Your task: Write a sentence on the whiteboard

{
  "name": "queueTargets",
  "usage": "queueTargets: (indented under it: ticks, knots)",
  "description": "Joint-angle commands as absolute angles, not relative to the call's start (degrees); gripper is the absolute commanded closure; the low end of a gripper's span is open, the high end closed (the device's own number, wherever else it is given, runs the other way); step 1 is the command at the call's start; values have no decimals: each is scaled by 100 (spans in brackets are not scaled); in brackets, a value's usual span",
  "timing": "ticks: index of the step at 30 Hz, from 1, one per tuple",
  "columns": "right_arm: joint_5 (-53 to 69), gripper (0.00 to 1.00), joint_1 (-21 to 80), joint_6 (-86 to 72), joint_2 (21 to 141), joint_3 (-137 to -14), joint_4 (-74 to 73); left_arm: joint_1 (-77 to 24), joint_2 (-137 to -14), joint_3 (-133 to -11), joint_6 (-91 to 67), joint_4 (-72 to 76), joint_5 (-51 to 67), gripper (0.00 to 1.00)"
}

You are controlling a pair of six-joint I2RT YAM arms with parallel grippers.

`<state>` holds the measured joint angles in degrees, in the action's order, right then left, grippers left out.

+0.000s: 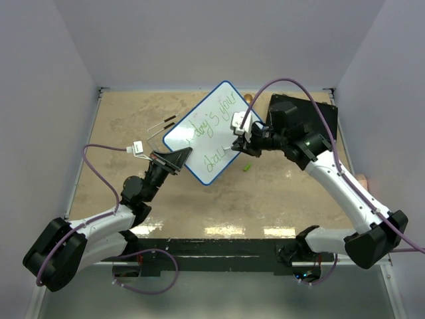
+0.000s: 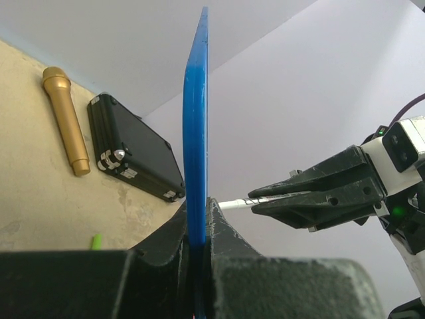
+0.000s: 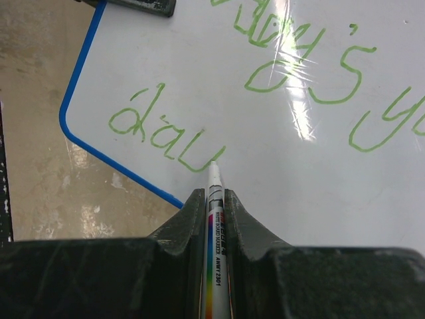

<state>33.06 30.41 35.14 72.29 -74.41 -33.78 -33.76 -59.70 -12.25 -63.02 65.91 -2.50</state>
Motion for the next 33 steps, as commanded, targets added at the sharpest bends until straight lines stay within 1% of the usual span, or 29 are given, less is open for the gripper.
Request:
queueTargets:
  ticks: [1, 12, 18, 27, 33]
  knots:
    - [3357, 100, 3023, 3700, 6996, -7295, -3665, -3340, -5792, -1318, -6486, 7954, -211, 100]
    - [3436, 100, 3023, 3911, 6820, -7040, -3999, -3331, -5792, -1345, -6486, 7954, -193, 100]
    - [3717, 100, 3024, 3964, 6934, -7102, -4052, -3331, -5836, -1354, -6478, 7963, -185, 100]
    - [3876, 100, 3032, 3823, 7198, -7304, -3867, -3331, -5889, -1354, -6486, 8024, -167, 100]
    - [3727, 100, 3024, 3472, 7102, -7278, -3385, -3331, -5897, -1345, -6486, 8007, -167, 100]
